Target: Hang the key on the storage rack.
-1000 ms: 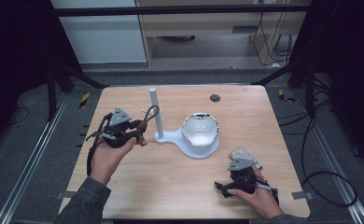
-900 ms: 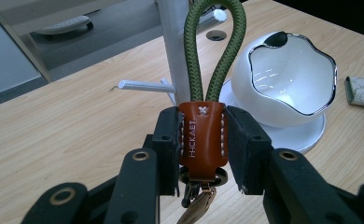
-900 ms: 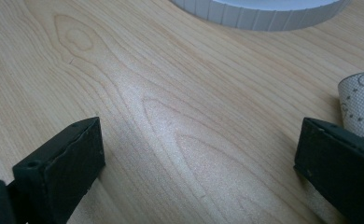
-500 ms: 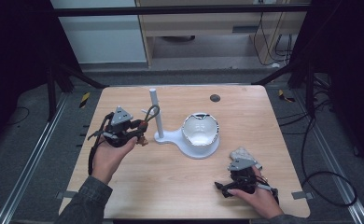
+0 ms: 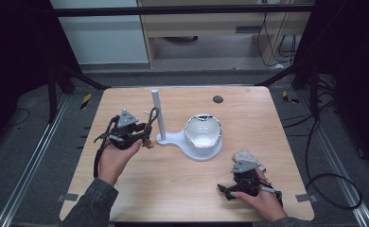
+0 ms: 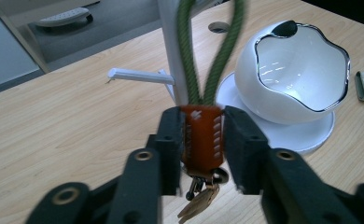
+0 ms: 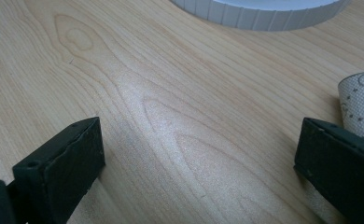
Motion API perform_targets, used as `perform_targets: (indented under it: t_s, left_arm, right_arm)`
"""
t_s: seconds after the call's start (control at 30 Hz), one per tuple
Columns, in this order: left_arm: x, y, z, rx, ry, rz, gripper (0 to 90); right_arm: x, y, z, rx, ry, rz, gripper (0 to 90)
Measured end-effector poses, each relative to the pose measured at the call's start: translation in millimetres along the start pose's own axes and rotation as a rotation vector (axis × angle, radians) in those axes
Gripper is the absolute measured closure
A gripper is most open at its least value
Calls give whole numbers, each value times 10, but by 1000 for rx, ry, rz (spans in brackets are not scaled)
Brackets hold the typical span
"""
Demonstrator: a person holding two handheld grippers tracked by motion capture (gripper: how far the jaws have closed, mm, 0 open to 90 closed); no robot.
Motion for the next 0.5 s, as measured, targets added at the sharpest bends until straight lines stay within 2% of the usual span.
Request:
perform_targets:
  t_s: [0.17,0.5]
  left_arm:
    - [65,34,39,9,-9,2,681]
    - [127,14,132,-10,-34,-3,678]
  right_arm:
    - [0,0,0,0,0,0,15]
    - [-1,-1,1,1,-1,-1,15]
Point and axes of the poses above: each handheld gripper's, and its own axes: x roughly forward along the jaws, z roughly out of its underside, y roughly to its right, the point moved 1 cm from there along x, roughly forward along the jaws, and after that the axes turned 13 degrees about -z, right-handed, at the moved point
